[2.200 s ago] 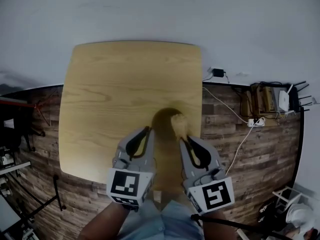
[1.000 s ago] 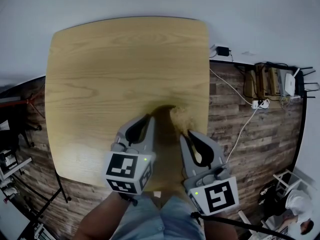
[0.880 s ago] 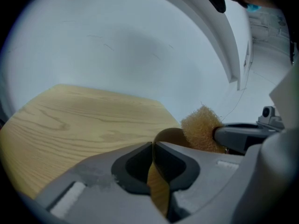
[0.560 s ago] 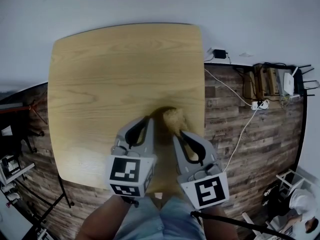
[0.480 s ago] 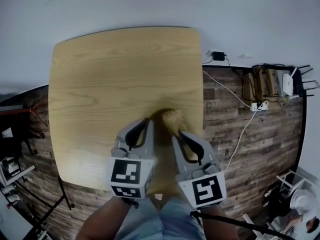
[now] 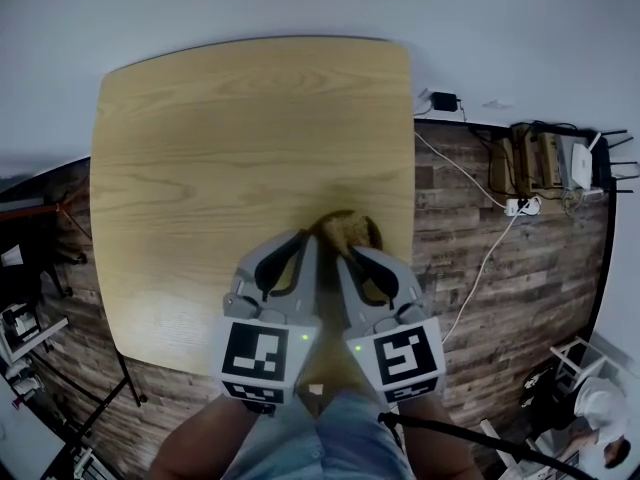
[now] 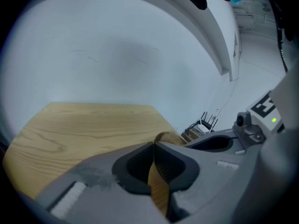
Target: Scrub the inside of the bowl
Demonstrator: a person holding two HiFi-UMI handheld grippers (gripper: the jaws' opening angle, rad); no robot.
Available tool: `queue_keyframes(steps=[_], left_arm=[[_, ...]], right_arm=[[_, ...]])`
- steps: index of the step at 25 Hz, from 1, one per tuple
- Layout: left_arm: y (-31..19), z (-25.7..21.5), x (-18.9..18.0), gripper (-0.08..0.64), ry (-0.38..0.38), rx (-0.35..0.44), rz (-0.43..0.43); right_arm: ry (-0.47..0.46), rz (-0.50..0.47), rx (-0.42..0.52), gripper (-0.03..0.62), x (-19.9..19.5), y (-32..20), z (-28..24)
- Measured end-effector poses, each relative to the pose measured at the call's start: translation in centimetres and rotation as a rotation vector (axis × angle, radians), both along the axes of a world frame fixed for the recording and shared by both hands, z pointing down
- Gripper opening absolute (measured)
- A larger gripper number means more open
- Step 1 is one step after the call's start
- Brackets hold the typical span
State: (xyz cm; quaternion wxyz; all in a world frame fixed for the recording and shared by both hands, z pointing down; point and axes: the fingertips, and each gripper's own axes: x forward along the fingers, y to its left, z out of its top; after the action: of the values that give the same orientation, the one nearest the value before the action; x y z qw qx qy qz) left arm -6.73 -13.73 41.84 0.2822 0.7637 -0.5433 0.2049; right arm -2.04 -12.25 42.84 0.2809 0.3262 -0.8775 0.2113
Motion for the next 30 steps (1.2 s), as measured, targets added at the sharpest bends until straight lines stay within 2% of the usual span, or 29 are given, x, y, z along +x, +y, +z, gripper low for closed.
queue_keyframes(steps=[6,13,20,23,30], left_arm=[[-0.3,-0.8,0.3,0.031,0.019,0.015,-0.019],[-0.3,-0.1,-1.0,0.031,-0.034,0.035,0.005],[0.3,-0.5,-0.4,0.031,-0.109,0.079,0.051],[0.5,-0.8,0.1,0.031,-0.133,0.098,0.081],[0.5,-0.9,0.7,0.032,-0.161,0.092,0.108]], right_arm=[[-0.018,-0.091,-0.078,0.026,-1.6,1.1,1.2],[-0.052,-0.248,-0.164,0.026,-3.1,3.2,0.7],[-0.05,-0.296,-0.179,0.026,-2.0,4.7,-0.7],[-0.025,-0.305,-0.166,0.026,-0.8,5.3,-1.5],[0.097,-0.243,-0.018,0.026,2.2,3.1,-3.4]])
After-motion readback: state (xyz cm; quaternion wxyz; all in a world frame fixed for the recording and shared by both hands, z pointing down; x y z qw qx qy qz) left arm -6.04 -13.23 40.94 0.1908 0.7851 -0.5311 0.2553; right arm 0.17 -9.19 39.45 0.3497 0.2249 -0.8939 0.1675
